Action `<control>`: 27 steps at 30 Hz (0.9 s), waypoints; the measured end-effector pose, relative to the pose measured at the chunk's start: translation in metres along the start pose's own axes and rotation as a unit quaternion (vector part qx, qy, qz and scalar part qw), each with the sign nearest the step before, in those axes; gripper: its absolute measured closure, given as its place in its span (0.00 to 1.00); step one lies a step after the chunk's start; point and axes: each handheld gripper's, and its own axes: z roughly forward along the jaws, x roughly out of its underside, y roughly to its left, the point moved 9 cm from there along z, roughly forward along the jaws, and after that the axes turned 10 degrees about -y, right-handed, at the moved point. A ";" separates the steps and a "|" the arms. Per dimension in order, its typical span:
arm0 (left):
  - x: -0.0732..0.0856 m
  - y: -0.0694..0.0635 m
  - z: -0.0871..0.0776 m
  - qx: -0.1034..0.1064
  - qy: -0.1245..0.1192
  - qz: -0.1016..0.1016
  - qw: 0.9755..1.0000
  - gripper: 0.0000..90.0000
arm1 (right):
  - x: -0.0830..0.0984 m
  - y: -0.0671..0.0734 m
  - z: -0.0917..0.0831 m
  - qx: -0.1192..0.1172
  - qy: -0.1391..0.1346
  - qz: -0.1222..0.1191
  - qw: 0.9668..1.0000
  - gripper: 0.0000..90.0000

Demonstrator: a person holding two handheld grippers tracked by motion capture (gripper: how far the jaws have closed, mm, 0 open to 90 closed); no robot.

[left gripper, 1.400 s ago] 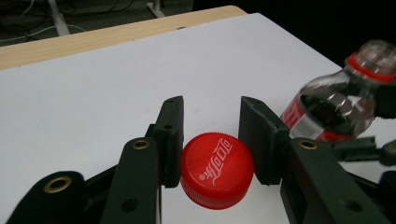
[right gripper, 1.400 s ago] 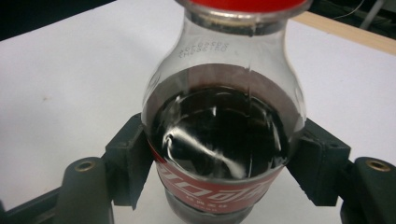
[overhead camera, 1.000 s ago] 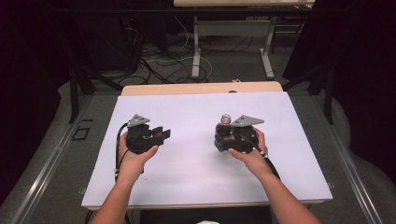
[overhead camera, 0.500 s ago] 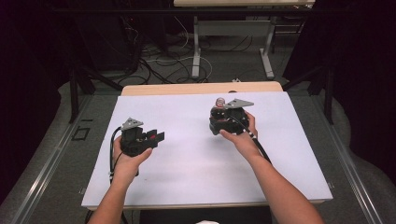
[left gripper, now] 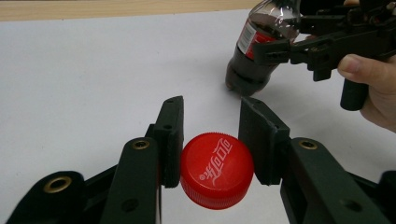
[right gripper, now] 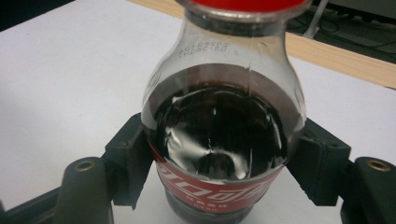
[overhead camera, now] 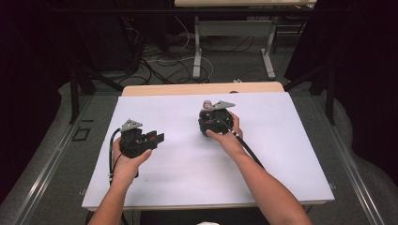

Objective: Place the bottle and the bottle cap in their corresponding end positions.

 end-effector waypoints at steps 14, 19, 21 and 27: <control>0.003 -0.002 0.006 -0.003 -0.003 -0.005 1.000 0.68 | 0.012 0.008 0.004 0.005 -0.013 0.008 1.000 0.29; 0.009 -0.004 0.013 -0.001 0.010 0.003 1.000 0.68 | 0.018 0.006 0.003 0.003 -0.007 -0.001 1.000 0.22; 0.013 -0.006 0.016 0.001 0.015 0.004 1.000 0.68 | 0.022 0.005 0.001 0.003 -0.003 0.004 1.000 0.21; 0.023 -0.015 0.027 0.009 0.034 0.012 0.999 0.68 | 0.043 -0.002 -0.008 0.002 0.027 0.012 1.000 0.16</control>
